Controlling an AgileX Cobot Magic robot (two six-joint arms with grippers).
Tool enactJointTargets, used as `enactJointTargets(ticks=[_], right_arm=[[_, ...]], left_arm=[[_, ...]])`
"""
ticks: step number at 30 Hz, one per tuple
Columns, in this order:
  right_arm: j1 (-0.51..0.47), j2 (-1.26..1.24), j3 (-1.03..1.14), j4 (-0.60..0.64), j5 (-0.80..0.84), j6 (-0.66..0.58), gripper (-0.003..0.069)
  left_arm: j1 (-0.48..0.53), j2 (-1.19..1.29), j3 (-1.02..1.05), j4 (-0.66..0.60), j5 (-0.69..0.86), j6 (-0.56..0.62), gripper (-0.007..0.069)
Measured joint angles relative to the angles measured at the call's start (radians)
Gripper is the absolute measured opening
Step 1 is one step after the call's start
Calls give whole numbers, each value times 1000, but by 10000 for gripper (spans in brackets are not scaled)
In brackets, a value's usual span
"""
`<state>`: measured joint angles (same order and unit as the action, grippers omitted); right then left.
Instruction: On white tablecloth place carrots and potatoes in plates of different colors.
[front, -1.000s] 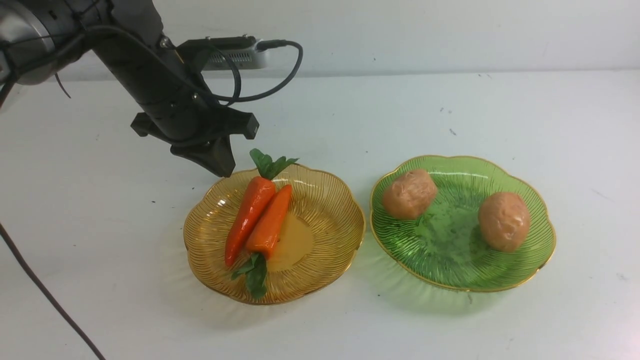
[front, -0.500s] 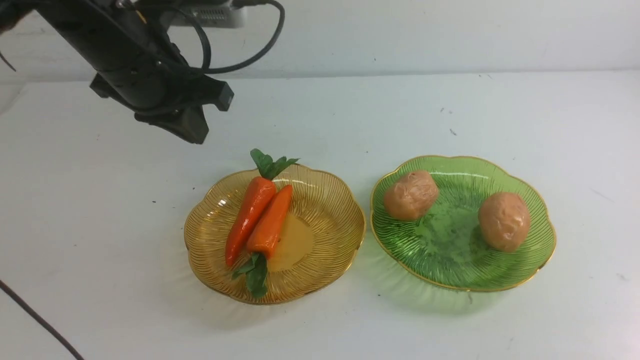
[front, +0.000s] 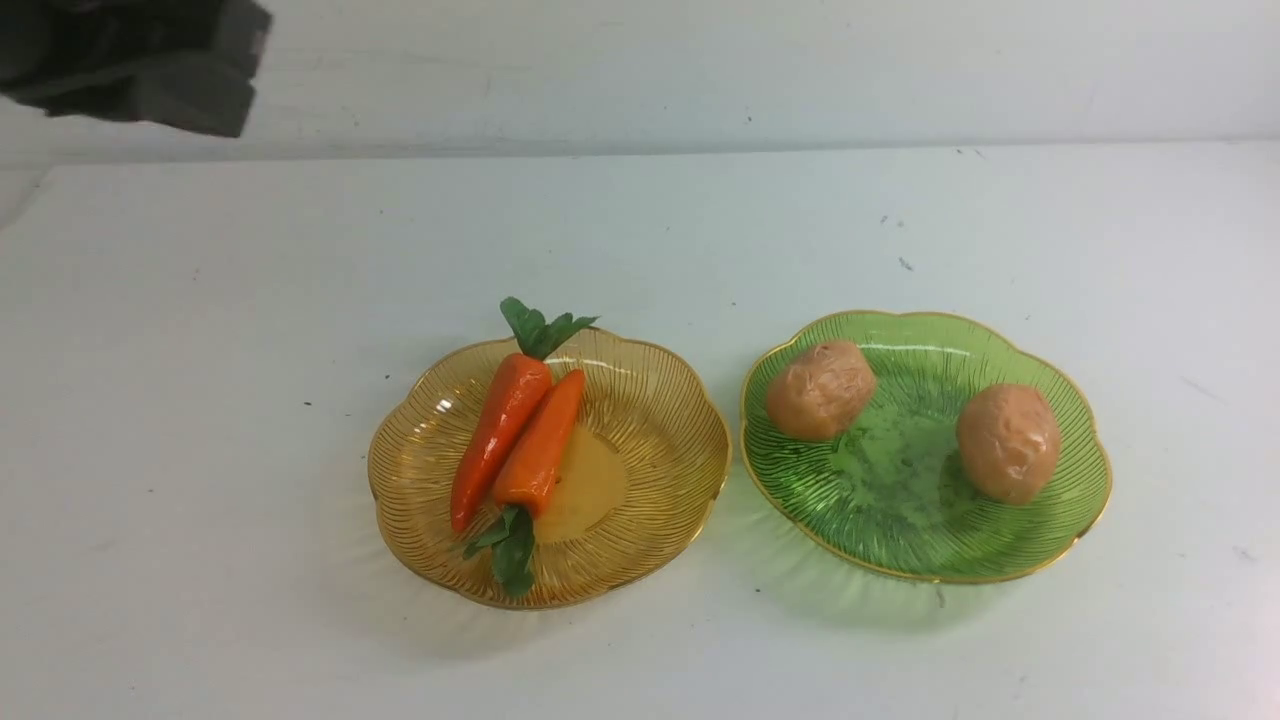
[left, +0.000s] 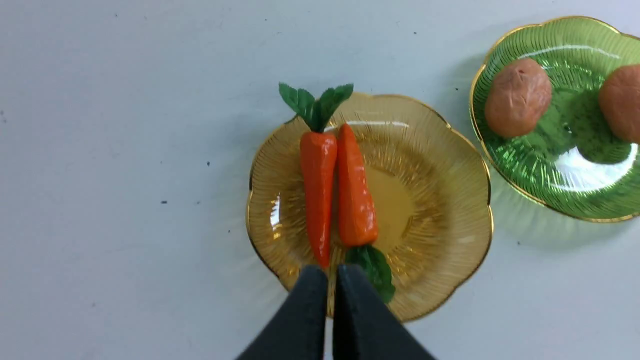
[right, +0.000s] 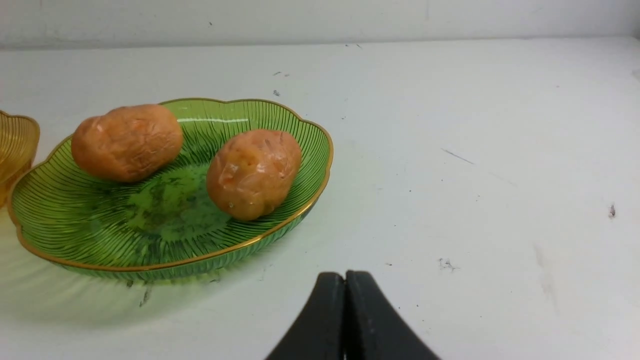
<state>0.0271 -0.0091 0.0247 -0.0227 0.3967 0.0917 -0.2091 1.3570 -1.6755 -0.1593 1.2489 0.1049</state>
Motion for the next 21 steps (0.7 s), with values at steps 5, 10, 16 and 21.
enactJointTargets(ticks=[5,10,16,21], right_arm=[[-1,0,0,1,-1,0,-15],[-1,0,0,1,-2,0,-15],[-1,0,0,1,-3,0,-15],[-1,0,0,3,-3,0,-15]], left_arm=[[0,-347,320,11,1,0,11],[0,-691,717,4,-112,-17,11],[0,-1090,1115,-13,-485,-116,11],[0,-1298,1251,-19,-670,-122,11]])
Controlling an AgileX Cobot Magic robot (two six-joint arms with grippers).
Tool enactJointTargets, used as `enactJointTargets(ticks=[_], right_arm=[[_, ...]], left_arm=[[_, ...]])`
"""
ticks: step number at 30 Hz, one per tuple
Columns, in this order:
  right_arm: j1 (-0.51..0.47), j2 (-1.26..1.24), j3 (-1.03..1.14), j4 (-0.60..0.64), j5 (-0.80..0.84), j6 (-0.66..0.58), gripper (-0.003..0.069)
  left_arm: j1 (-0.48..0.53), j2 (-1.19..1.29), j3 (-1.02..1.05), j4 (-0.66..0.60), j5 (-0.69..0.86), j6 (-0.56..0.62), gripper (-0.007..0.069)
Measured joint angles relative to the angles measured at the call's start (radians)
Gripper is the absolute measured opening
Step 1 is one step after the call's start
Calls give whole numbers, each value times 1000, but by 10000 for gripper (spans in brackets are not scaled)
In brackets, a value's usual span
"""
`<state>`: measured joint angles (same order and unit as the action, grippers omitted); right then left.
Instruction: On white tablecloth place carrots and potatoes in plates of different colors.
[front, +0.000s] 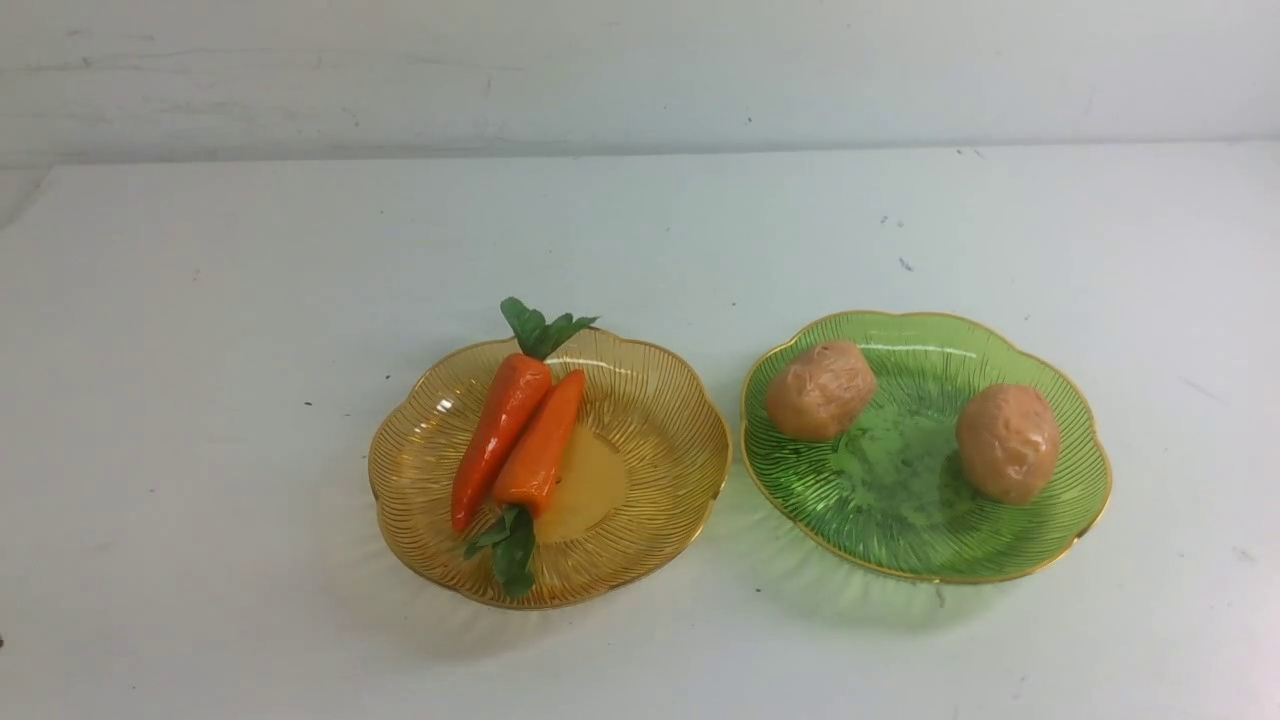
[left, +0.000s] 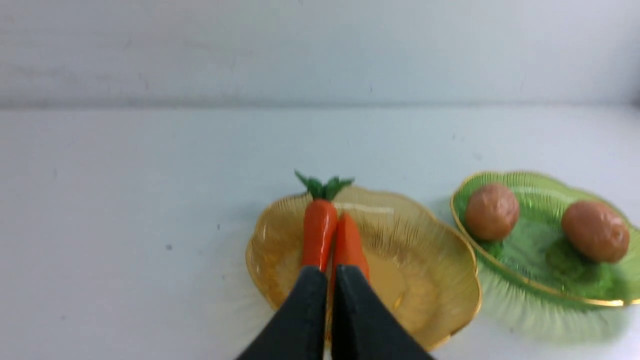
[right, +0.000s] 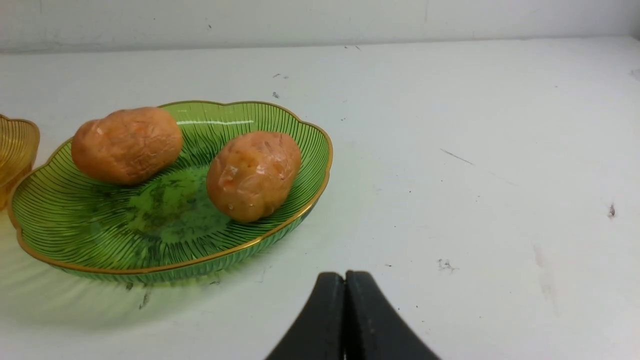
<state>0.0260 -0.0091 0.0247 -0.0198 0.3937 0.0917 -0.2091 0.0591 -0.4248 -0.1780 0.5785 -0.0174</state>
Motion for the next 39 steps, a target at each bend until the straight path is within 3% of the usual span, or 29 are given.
enactJointTargets(ticks=[8,14,24,39], right_arm=[[0,0,0,1,-1,0,-15],[0,0,0,2,-1,0,-15],[0,0,0,2,-2,26,-15],[0,0,0,2,-2,28,-15]], left_arm=[[0,-74,70,63,-19,32,11],[4,-35,239,125,-142,42,11],[98,-72,441,115,-180,89,11],[99,-72,449,112,-184,89,11]])
